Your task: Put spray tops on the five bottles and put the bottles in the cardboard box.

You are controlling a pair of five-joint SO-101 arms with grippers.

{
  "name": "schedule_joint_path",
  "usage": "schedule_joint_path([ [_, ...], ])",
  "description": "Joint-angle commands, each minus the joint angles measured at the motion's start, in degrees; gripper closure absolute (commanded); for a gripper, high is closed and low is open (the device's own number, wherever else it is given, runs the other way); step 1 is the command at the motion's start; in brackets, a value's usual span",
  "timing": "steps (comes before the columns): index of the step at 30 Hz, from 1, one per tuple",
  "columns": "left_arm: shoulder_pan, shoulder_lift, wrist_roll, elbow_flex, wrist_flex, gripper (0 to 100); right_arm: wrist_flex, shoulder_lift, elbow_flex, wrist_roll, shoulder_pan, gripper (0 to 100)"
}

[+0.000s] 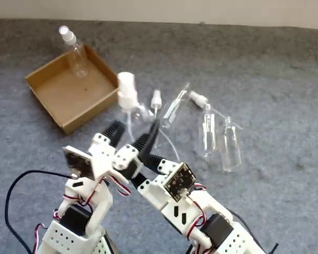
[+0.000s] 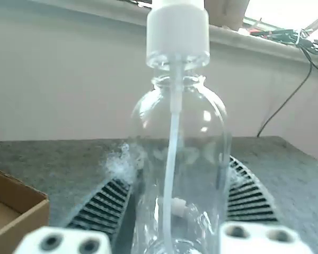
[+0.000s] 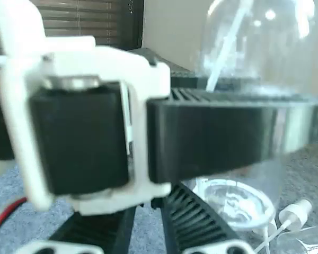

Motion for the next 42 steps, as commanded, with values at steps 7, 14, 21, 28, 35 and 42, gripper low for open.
schedule_joint_path([
  [7,1.80,-0.84,0.26,1.19,1.76,94,-1.80,-0.66,5.32,0.79,7.52,99.4],
  [14,1.80,-0.84,0.26,1.10,3.60,94,-1.80,-0.66,6.29,0.79,13.76,99.4],
  [21,1.80,-0.84,0.26,0.84,3.87,94,-1.80,-0.66,6.29,0.79,18.07,99.4],
  [28,-0.04,-0.84,0.18,0.66,3.52,94,-1.63,-0.66,6.46,0.79,18.15,99.4],
  [35,-8.84,-0.84,0.18,0.66,3.52,94,-1.54,-0.66,6.46,0.70,18.15,99.4],
  [42,-25.36,-0.84,0.18,-1.80,3.60,94,-1.45,-0.13,6.46,0.62,18.24,99.4],
])
